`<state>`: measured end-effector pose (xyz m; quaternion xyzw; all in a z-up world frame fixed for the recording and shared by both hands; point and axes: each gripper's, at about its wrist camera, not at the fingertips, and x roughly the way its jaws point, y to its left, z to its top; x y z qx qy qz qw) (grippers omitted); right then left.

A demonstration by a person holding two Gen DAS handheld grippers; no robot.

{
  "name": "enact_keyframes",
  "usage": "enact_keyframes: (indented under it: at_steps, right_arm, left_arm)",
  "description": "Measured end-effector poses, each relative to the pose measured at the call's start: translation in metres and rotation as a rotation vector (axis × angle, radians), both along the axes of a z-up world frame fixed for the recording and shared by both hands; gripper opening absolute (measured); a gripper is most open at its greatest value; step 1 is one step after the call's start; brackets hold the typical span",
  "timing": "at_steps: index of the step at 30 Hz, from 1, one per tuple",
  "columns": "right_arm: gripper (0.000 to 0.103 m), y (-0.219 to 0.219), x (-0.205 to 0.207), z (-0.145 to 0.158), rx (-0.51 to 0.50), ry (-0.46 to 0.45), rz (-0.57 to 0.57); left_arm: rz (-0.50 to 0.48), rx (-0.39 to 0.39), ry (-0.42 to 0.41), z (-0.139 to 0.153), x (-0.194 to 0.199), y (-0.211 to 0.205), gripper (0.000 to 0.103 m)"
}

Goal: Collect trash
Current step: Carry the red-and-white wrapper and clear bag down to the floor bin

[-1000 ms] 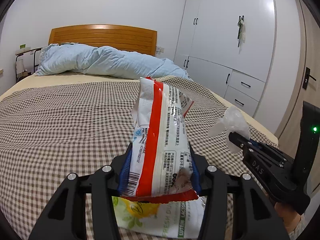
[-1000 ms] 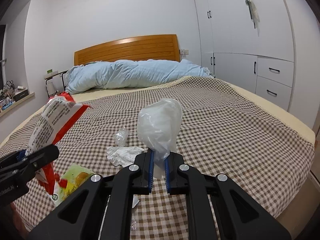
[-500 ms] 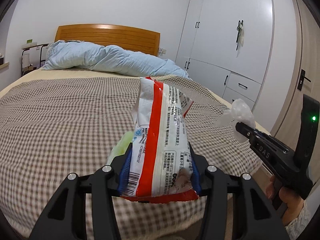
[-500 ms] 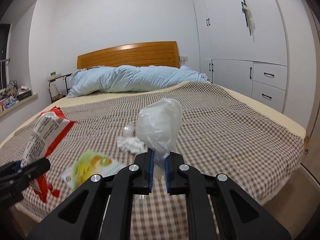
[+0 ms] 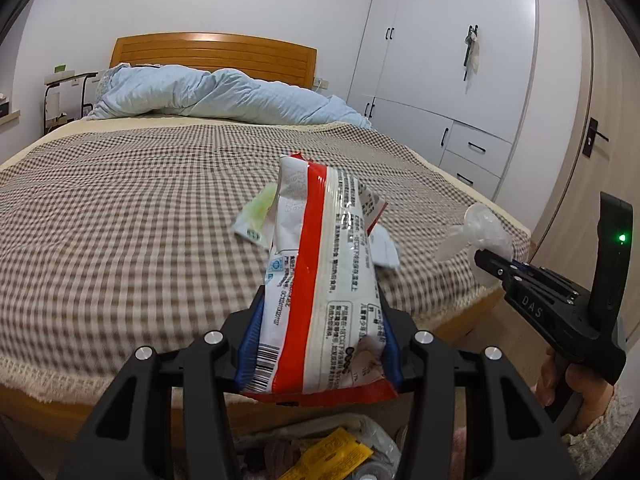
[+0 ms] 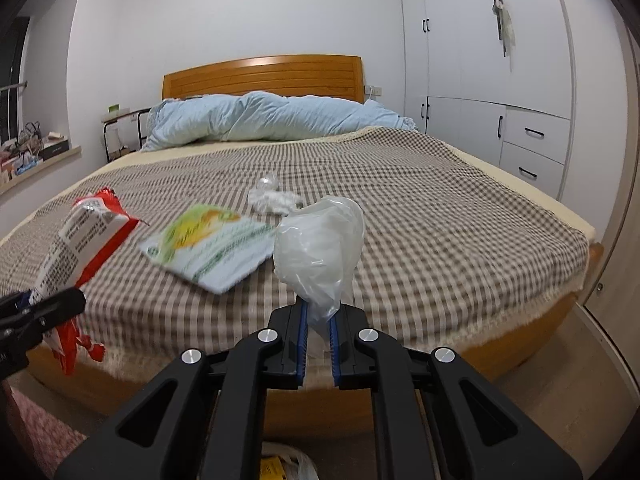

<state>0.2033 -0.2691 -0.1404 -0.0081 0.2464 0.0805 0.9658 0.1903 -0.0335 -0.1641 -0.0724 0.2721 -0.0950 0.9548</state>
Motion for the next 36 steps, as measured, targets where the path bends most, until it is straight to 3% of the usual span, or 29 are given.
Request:
enact_keyframes:
  at_steps: [11, 28, 36]
  right_arm:
    - [0.009, -0.004, -0.040, -0.029, -0.025, 0.071, 0.001]
    - [0.009, 0.006, -0.082, -0.082, -0.057, 0.212, 0.081]
    - [0.009, 0.009, -0.087, -0.103, -0.039, 0.280, 0.112]
  left_arm:
    - [-0.022, 0.090, -0.005, -0.023, -0.049, -0.016, 0.047]
    - [-0.132, 0.163, 0.108, -0.076, -0.094, -0.037, 0.047]
    - [-0.187, 0.180, 0.220, -0.110, -0.092, -0.047, 0.047]
